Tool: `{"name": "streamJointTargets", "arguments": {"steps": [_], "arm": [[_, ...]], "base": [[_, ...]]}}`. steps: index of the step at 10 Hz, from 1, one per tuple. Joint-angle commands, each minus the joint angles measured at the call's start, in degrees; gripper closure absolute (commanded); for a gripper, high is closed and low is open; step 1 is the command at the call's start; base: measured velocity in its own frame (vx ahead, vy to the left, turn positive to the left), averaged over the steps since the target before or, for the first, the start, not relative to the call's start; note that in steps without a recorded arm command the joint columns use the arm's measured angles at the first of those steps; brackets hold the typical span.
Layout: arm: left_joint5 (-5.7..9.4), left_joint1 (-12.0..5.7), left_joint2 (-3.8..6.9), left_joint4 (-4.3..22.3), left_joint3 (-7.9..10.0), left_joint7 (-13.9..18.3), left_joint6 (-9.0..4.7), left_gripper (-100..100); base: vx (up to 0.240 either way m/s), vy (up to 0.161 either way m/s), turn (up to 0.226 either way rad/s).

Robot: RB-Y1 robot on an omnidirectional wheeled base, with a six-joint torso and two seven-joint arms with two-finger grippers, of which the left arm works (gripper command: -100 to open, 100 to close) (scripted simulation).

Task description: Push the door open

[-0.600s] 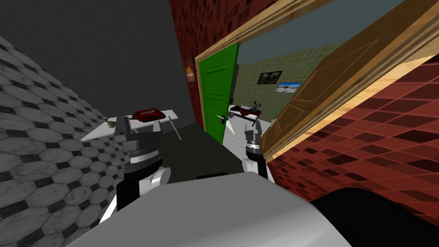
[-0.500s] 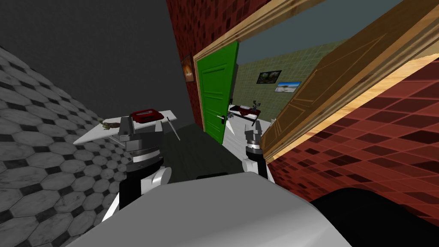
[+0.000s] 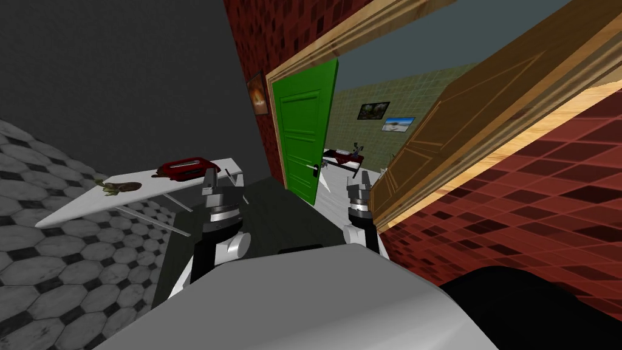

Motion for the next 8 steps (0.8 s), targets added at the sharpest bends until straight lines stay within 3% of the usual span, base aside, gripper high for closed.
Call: {"name": "streamJointTargets", "arguments": {"steps": [1,8], "arm": [[0.42,-0.36,0.55,1.85,-0.56,-0.19,-0.08,-100],[2.00,-4.48,2.03,10.28,-4.33,-2.20,2.81,-100]], "base": [[0.103,0.024,-0.060],[0.107,0.037,-0.114]]}}
